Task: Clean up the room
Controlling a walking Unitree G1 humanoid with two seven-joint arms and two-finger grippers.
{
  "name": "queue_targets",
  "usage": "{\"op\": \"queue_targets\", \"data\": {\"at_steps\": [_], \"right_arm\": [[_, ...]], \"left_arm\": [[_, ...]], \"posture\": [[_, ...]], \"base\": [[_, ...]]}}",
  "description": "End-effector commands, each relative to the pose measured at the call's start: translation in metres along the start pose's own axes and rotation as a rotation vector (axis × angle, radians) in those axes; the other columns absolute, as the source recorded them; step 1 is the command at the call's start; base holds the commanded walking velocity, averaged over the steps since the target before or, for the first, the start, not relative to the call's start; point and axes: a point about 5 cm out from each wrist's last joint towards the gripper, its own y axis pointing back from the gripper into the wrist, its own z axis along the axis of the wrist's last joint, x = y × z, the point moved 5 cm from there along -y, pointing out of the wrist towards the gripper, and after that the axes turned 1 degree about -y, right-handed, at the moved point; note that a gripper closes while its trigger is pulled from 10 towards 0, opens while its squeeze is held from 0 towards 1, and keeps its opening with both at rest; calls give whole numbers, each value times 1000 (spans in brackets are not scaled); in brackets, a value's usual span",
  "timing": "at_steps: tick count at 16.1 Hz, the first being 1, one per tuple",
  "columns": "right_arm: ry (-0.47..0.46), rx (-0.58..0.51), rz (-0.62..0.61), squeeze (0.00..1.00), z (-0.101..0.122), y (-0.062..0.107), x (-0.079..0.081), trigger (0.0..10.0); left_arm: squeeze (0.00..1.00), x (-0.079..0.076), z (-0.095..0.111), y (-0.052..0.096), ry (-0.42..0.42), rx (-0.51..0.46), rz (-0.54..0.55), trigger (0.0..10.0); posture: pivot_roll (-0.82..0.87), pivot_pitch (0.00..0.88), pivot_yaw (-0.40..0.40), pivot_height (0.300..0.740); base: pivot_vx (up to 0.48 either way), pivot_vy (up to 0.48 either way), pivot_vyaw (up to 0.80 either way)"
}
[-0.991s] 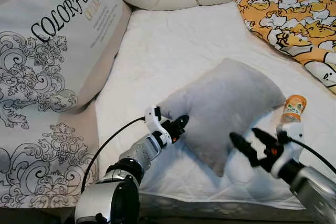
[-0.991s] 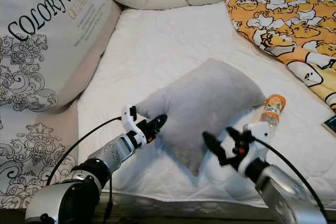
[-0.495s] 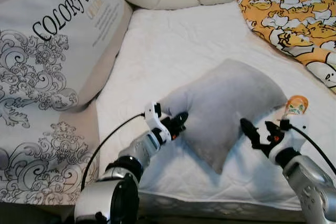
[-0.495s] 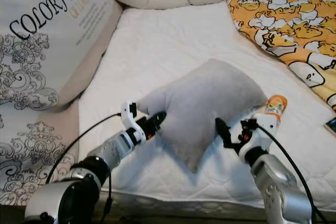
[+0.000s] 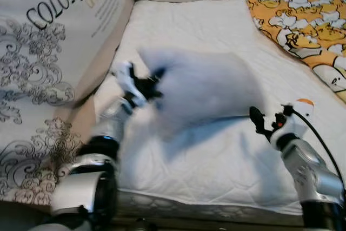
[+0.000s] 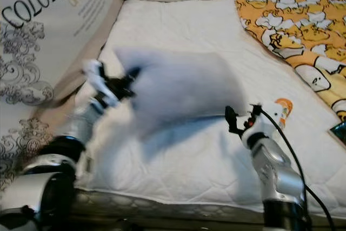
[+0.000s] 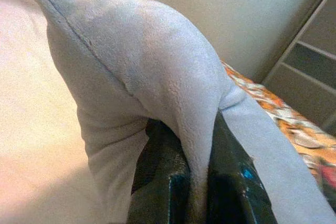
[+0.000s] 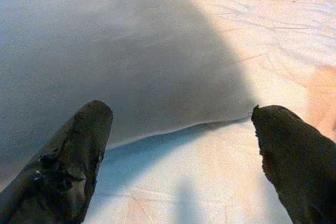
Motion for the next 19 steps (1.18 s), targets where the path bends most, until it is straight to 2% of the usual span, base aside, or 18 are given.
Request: {"op": "queue_targets", "data": {"at_steps": [1, 2, 3, 5, 6, 7, 9, 10, 11, 13, 14, 15, 16, 17, 18, 19], "right_arm": [[-32, 6, -24, 0, -2, -8, 2, 10000], [-78, 46, -12, 0, -10, -19, 15, 10000], [-96, 68, -3, 0, -15, -24, 22, 10000], [-177, 169, 83, 0, -40, -43, 69, 10000], [-184, 213, 135, 0, -51, -48, 95, 10000], [-193, 239, 183, 0, -57, -51, 116, 10000], [-241, 259, 254, 0, -62, -51, 141, 10000], [-201, 268, 308, 0, -68, -50, 161, 10000], [-193, 268, 328, 0, -70, -50, 170, 10000], [-217, 230, 292, 0, -64, -55, 169, 10000], [-227, 217, 278, 0, -61, -56, 166, 10000], [-227, 178, 238, 0, -54, -60, 153, 10000], [-215, 134, 196, 0, -47, -63, 135, 10000], [-215, 109, 174, 0, -42, -64, 124, 10000], [-208, 75, 158, 0, -34, -65, 113, 10000], [-207, 57, 150, 0, -30, -66, 107, 10000]], "left_arm": [[0, -1, 27, 3, -140, -64, -39, 0], [0, 0, 40, 11, -198, -97, -45, 0], [0, 0, 47, 14, -204, -122, -46, 0], [0, -16, 64, 31, -247, -188, -108, 0], [0, -28, 61, 41, -286, -175, -167, 0], [0, -37, 52, 50, -316, -142, -207, 0], [0, -41, 33, 65, -342, -65, -229, 0], [0, -37, 10, 80, -398, 28, -214, 0], [0, -33, -5, 91, -436, 89, -194, 0], [0, -13, -38, 110, -438, 218, -69, 0], [0, -9, -48, 115, -440, 264, -48, 0], [0, 3, -71, 124, -458, 367, 25, 10000], [149, 9, -86, 128, -466, 432, 77, 10000], [827, 13, -88, 128, -448, 428, 114, 10000], [1000, 16, -85, 126, -414, 408, 146, 10000], [1000, 15, -83, 124, -409, 399, 141, 10000]], "posture": [[28, 0, -2, 740], [49, 0, -16, 740], [63, 0, -25, 740], [114, 0, -58, 740], [136, 0, -71, 740], [147, 0, -78, 740], [155, 0, -83, 740], [159, 0, -85, 740], [163, 0, -87, 740], [166, 0, -93, 740], [166, 0, -93, 740], [161, 0, -93, 740], [154, 0, -90, 740], [150, 0, -87, 740], [145, 0, -84, 740], [140, 0, -79, 740]], "base": [[0, 0, 0], [0, 0, 0], [0, 0, 0], [0, 0, 0], [0, 0, 0], [0, 0, 0], [0, 0, 0], [0, 0, 0], [0, 0, 0], [0, 0, 0], [0, 0, 0], [0, 0, 0], [0, 0, 0], [0, 0, 0], [0, 0, 0], [0, 0, 0]]}}
